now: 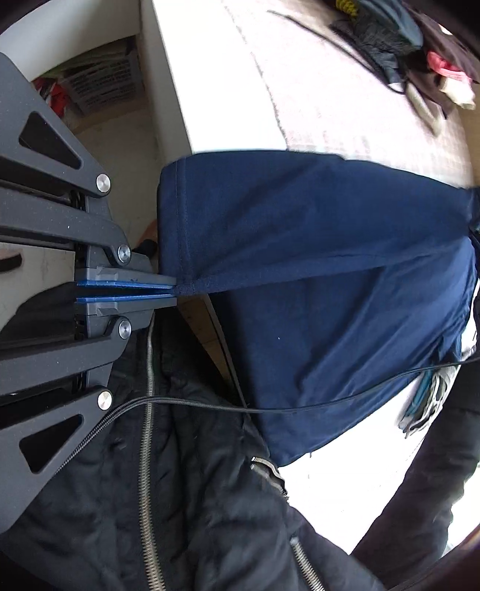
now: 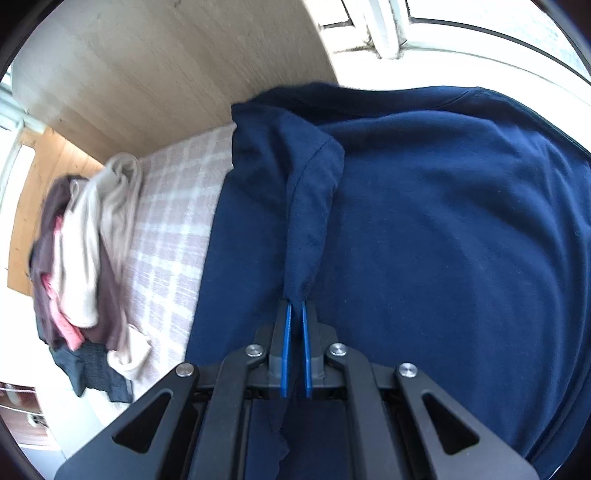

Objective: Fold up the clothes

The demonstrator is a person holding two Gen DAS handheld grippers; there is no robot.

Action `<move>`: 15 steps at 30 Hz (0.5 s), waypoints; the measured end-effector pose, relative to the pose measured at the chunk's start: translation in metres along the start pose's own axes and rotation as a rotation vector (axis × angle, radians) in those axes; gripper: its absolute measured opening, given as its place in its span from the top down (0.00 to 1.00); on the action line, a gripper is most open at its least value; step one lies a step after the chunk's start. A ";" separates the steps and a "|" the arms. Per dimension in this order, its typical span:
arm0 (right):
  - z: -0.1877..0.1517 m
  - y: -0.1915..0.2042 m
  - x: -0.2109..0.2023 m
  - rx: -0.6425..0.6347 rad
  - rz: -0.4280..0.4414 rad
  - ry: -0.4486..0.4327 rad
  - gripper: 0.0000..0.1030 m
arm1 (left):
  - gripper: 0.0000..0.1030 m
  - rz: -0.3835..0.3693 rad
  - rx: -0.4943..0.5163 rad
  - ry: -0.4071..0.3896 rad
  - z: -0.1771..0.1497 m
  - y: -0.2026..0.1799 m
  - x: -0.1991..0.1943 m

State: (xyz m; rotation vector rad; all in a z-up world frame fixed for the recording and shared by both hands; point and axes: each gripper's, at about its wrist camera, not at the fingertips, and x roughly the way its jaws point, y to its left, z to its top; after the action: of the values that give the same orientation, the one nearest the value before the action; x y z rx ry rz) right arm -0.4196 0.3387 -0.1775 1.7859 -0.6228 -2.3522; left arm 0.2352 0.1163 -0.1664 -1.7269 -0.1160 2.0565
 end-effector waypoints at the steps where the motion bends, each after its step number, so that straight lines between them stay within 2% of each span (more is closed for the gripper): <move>1: -0.001 0.002 0.004 -0.009 -0.006 0.003 0.94 | 0.97 -0.012 -0.019 0.004 -0.002 -0.001 0.005; 6: 0.000 0.005 0.011 -0.022 -0.006 0.007 0.94 | 0.95 -0.009 -0.121 0.017 -0.034 0.016 -0.002; 8: 0.002 0.008 0.013 -0.031 -0.011 0.015 0.94 | 0.94 0.014 -0.204 -0.014 -0.045 0.040 -0.014; 10: 0.005 0.011 0.014 -0.040 -0.020 0.016 0.94 | 0.93 0.055 -0.247 -0.056 -0.046 0.061 -0.021; 12: 0.006 0.015 0.016 -0.039 -0.025 0.017 0.94 | 0.93 0.055 -0.255 -0.089 -0.041 0.078 -0.021; 15: 0.007 0.021 0.018 -0.048 -0.045 0.021 0.94 | 0.90 0.030 -0.247 -0.091 -0.034 0.090 -0.012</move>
State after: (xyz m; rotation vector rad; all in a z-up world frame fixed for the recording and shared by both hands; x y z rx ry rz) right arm -0.4349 0.3152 -0.1841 1.8206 -0.5240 -2.3527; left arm 0.2432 0.0239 -0.1934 -1.7840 -0.3899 2.2204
